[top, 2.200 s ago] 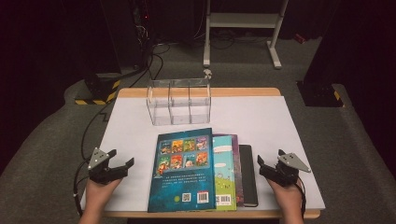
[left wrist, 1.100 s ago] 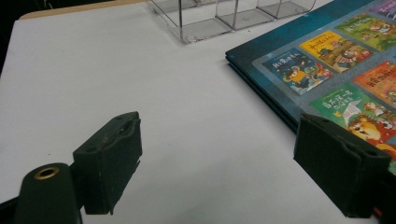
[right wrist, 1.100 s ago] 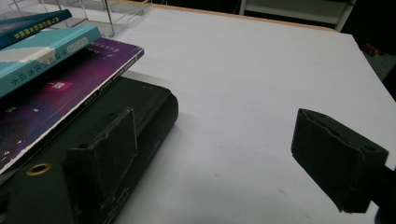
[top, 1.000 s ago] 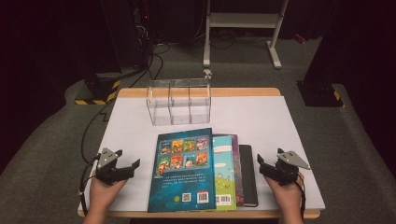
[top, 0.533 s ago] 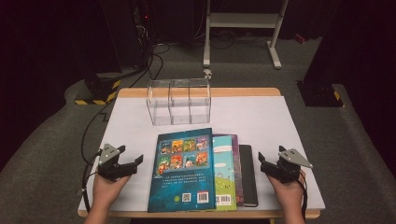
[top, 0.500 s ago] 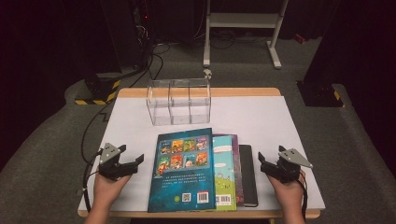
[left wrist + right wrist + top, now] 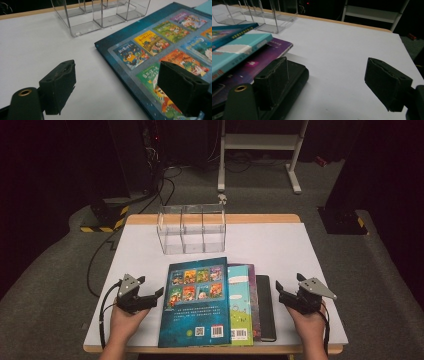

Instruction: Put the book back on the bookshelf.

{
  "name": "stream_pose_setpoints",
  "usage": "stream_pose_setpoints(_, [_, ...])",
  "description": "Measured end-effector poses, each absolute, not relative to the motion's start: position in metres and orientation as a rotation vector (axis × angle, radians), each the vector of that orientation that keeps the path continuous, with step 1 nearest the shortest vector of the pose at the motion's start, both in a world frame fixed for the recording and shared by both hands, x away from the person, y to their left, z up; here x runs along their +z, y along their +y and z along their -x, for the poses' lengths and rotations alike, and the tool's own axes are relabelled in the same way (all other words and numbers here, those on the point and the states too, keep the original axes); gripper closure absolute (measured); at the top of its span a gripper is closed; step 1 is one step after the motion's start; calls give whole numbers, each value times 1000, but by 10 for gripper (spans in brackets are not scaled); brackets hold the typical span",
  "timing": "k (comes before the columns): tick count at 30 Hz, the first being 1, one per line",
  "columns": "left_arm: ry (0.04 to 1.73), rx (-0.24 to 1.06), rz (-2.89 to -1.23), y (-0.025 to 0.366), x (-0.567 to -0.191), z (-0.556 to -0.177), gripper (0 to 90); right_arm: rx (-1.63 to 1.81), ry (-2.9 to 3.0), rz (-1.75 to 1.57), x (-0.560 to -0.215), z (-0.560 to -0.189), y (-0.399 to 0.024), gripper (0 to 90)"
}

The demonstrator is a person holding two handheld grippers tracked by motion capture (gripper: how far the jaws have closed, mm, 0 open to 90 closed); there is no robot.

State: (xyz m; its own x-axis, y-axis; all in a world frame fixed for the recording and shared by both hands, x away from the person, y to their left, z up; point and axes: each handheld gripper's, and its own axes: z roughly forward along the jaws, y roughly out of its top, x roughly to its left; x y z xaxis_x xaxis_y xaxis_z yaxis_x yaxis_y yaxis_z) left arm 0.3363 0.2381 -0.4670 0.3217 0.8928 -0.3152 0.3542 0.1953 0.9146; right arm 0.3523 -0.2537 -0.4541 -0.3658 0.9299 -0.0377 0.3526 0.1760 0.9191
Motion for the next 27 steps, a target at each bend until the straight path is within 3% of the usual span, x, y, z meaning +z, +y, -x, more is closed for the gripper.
stream_pose_setpoints(4, [1268, 506, -1301, 247, -466, -327, 156, 1192, 1853, -1201, -451, -350, -243, 198])
stream_pose_setpoints(11, [1285, 488, -1330, 248, -469, -326, 157, 1202, 1914, -1145, -445, -350, -221, 197])
stream_pose_setpoints(27, [1286, 354, -1438, 209, -480, -322, 144, 1263, 1981, -1000, -436, -333, -185, 211])
